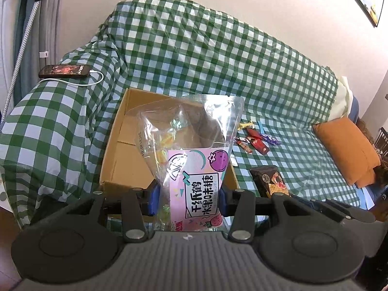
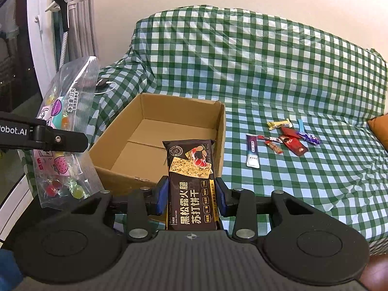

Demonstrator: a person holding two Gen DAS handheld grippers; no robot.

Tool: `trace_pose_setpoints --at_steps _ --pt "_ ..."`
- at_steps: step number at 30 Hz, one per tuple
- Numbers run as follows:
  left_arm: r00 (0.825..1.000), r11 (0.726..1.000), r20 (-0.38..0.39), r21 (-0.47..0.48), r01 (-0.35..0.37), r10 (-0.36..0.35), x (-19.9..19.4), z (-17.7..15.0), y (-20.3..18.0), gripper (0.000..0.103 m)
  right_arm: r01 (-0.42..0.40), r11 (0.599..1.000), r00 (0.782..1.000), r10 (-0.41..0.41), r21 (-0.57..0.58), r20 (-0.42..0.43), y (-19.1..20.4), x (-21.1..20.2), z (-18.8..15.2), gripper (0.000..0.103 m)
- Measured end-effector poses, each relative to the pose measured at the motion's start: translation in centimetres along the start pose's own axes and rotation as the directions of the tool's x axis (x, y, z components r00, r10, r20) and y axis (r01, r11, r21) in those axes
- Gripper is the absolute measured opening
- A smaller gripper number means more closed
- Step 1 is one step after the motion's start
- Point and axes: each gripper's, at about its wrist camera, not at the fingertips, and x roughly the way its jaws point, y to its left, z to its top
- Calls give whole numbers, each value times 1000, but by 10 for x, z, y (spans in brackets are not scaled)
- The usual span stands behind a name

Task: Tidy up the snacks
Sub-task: 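Carry the candy bag and cracker packet over the cardboard box with both tools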

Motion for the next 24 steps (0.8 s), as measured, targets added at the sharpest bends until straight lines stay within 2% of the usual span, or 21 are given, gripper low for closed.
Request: trace_pose_setpoints --at_steps 13,24 --pt "999 1000 -46 -6 -11 11 19 3 4 50 -13 1000 999 12 -4 -42 -3 12 2 42" --pt "994 998 -101 -28 -49 46 45 19 11 50 -13 1000 998 12 -5 -64 -4 25 8 42"
